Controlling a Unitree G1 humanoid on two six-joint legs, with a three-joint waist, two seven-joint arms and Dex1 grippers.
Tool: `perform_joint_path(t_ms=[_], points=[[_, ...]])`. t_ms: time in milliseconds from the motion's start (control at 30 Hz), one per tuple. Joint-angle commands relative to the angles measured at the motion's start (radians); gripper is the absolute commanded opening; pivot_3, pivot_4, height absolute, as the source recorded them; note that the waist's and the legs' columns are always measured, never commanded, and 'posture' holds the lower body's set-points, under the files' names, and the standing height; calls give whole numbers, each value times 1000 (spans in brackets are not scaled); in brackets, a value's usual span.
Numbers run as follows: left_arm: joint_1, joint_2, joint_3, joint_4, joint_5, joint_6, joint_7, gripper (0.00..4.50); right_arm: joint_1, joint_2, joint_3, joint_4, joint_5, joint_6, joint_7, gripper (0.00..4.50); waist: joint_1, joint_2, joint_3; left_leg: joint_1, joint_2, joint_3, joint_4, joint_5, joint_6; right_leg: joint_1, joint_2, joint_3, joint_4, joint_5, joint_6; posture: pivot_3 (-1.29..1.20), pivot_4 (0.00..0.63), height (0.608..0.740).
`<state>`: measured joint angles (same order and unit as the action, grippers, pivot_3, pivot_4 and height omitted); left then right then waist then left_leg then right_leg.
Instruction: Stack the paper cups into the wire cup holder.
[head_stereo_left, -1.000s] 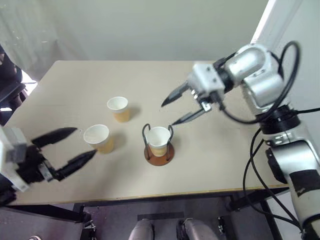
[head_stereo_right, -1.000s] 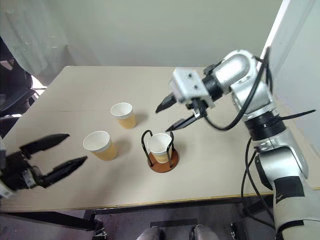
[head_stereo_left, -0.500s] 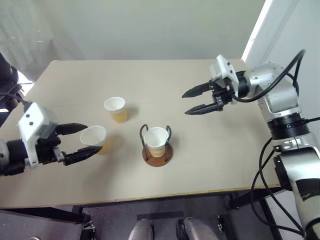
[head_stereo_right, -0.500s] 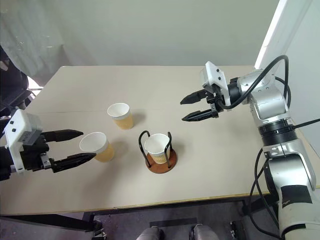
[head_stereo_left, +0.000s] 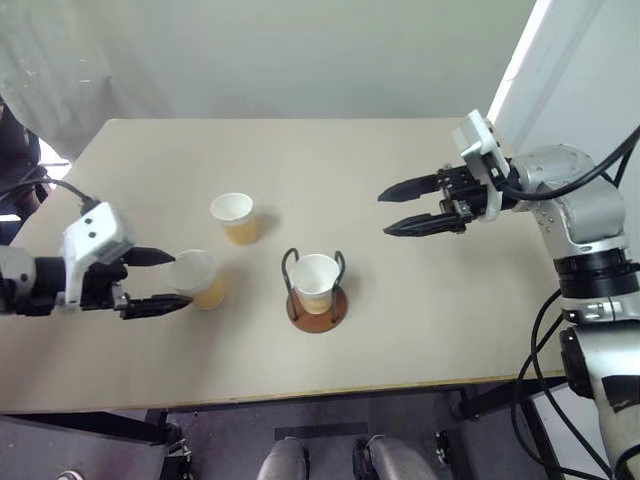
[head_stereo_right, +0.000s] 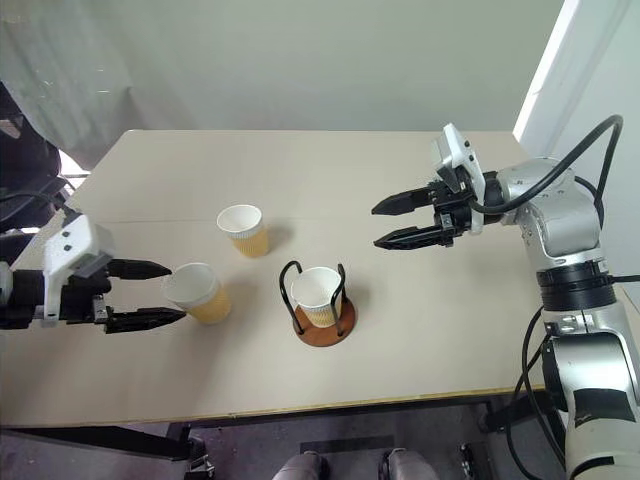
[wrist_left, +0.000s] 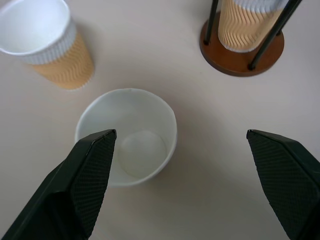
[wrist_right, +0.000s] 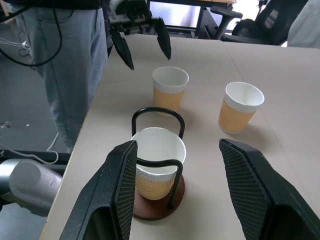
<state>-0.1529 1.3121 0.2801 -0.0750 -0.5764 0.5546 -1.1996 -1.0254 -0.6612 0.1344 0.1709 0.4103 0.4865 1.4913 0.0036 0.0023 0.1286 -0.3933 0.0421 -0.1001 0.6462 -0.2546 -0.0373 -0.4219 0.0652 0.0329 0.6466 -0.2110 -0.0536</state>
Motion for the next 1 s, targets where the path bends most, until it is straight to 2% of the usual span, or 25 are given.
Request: perform_joint_path(t_ms=[33, 400, 1000], points=[[-54, -5, -37, 31, 47, -36, -30, 4500, 5, -21, -43, -66, 30, 20, -20, 2623, 0, 0, 0, 0, 0, 0, 0, 0, 0, 0, 0, 0, 0, 0, 0, 0, 150, 740], [-189, -87, -169, 118, 136, -103, -96, 4500, 69, -54, -73, -150, 85, 51, -31, 2623, 1, -1, 0, -2, 0, 0, 0, 0, 1, -1, 0, 0, -1, 1, 1, 0, 150, 740], [-277, -157, -321, 234, 344, -259, -135, 4500, 126, -74, -93, -274, 139, 119, -119, 2623, 1, -1, 0, -3, 1, 0, 1, 2, 3, -1, 0, 0, -1, 2, 4, 0, 150, 740]])
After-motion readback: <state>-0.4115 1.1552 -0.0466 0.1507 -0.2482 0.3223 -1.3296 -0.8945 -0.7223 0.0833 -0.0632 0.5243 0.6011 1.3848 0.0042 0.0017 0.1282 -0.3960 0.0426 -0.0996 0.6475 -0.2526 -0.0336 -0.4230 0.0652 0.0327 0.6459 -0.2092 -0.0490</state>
